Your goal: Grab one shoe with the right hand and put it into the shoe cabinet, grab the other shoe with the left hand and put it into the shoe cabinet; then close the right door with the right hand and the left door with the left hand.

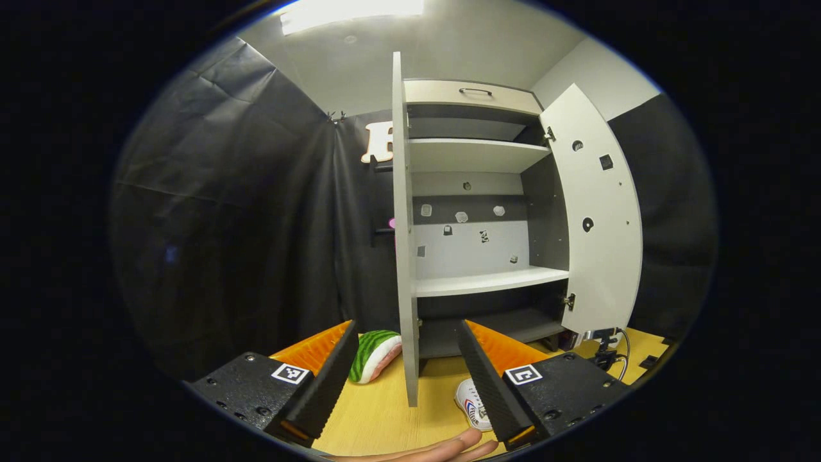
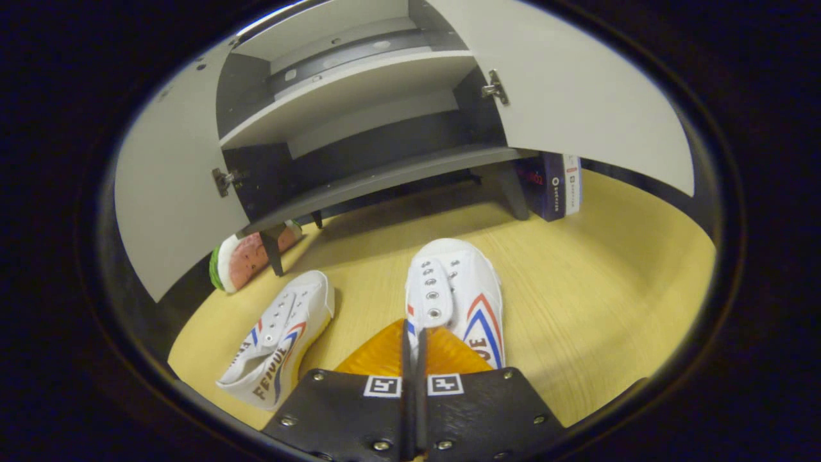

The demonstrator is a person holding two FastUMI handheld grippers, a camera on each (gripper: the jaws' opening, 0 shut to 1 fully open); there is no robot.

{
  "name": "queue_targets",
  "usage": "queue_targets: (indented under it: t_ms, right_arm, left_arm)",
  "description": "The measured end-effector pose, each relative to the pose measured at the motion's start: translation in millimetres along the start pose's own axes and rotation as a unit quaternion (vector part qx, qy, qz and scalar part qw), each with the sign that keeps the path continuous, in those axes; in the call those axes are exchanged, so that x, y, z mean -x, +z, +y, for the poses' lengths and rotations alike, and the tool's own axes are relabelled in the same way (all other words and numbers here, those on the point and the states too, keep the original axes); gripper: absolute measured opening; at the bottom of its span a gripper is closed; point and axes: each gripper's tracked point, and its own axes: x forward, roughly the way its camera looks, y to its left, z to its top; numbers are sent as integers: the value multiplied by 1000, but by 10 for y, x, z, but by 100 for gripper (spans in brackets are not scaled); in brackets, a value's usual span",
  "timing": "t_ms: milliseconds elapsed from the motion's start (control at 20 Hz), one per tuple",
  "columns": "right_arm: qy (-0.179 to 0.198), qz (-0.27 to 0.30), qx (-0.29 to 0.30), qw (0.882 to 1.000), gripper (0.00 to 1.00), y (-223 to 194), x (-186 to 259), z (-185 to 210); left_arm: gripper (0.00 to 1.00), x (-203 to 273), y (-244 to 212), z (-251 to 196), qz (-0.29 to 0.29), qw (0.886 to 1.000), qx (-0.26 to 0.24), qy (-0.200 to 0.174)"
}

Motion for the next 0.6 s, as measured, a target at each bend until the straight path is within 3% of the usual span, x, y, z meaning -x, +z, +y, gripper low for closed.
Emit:
queue_targets:
  t_ms: [150,300,500,550,600]
  right_arm:
    - [29,-34,-52,998,1,115,117,-15]
    - [27,-89,-30,995,0,294,313,-54]
    - [38,-126,11,991,1,605,598,69]
    - [41,-139,23,989,5,754,681,101]
    - [43,-152,34,987,0,902,780,142]
  left_arm:
    - [95,32,15,-120,-14,1000,4,-12]
    - [95,46,40,-229,-32,999,-2,-18]
    - [95,7,9,-381,-40,998,37,-34]
    - [95,-23,-10,-390,-40,998,41,-36]
    - [95,-54,-16,-412,-41,997,43,-39]
